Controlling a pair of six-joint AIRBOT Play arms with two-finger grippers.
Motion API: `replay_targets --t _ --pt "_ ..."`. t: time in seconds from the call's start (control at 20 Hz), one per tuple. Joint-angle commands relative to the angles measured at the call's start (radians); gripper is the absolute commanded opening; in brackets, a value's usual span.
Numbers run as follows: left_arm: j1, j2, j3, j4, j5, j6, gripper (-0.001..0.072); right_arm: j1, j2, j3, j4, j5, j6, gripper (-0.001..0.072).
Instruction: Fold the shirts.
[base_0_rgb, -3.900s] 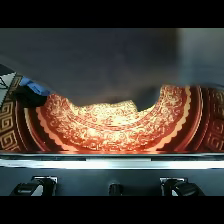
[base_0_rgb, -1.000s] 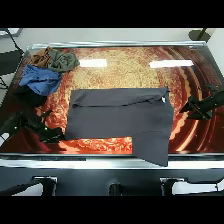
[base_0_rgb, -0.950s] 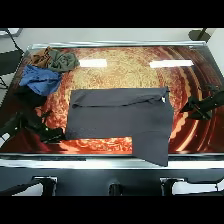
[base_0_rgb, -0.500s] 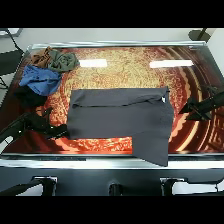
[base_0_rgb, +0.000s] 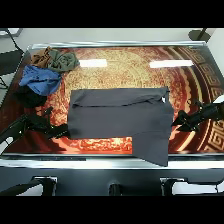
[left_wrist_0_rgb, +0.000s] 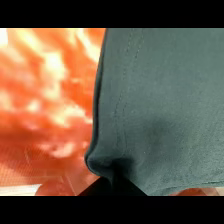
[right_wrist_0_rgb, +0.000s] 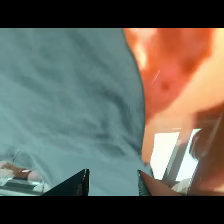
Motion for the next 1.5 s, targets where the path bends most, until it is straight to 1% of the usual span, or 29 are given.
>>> replay_targets --t 0.0,0.1,0.2,0.4,0.45,0.5,0.55,0.65,0.8,0.85,1.0,1.1,1.2,1.3,1.35,1.45 --pt "0.0 0.002 0.0 0.003 0.018 0.0 0.0027 0.0 -0.024 -0.029 -0.003 -0.037 -0.032 0.0368" --pt "0.0 0.002 0.0 0.003 0.017 0.0 0.0027 0.015 -0.048 -0.031 -0.004 -0.01 -0.055 0.0364" --pt "0.0 0.002 0.0 0.003 0.018 0.0 0.0027 0.049 -0.072 -0.031 -0.02 -0.019 -0.073 0.0366" --pt "0.0 0.002 0.0 0.003 0.025 0.0 0.0028 0.1 -0.11 -0.031 -0.107 -0.043 -0.076 0.0362" --pt "0.0 0.002 0.0 0.003 0.025 0.0 0.0027 0.106 -0.112 -0.031 -0.107 -0.054 -0.077 0.0312" --pt "0.0 0.002 0.0 0.003 0.025 0.0 0.0028 0.105 -0.111 -0.031 -0.097 -0.079 -0.077 0.0192" --pt "0.0 0.002 0.0 0.003 0.026 0.0 0.0027 0.103 -0.109 -0.029 -0.093 -0.094 -0.077 0.0053" --pt "0.0 0.002 0.012 0.003 0.026 0.0 0.0027 0.103 -0.097 -0.026 -0.063 -0.091 -0.103 0.0042" --pt "0.001 0.037 0.133 0.024 0.043 0.005 0.0026 0.103 -0.005 0.017 0.069 -0.133 -0.159 0.0041" --pt "0.001 0.072 0.21 0.033 0.036 0.005 0.0026 0.103 0.043 0.055 0.087 -0.173 -0.165 0.0039" --pt "0.001 0.208 0.54 0.052 -0.032 0.005 0.0026 0.103 0.242 0.242 0.097 -0.391 -0.177 0.004" --pt "0.001 0.297 0.785 0.052 -0.136 0.004 0.0027 0.103 0.392 0.396 0.099 -0.558 -0.205 0.004" --pt "0.001 0.376 0.986 0.052 -0.234 0.004 0.0026 0.103 0.54 0.523 0.09 -0.679 -0.208 0.004" --pt "0.0 0.452 1.077 0.051 -0.27 0.004 0.0027 0.103 0.672 0.581 0.085 -0.747 -0.208 0.0041" --pt "0.0 0.499 1.08 0.051 -0.269 0.004 0.0027 0.103 0.729 0.589 0.079 -0.756 -0.206 0.0041" --pt "0.0 0.574 1.061 0.051 -0.239 0.004 0.0027 0.103 0.827 0.589 0.051 -0.757 -0.154 0.0041"
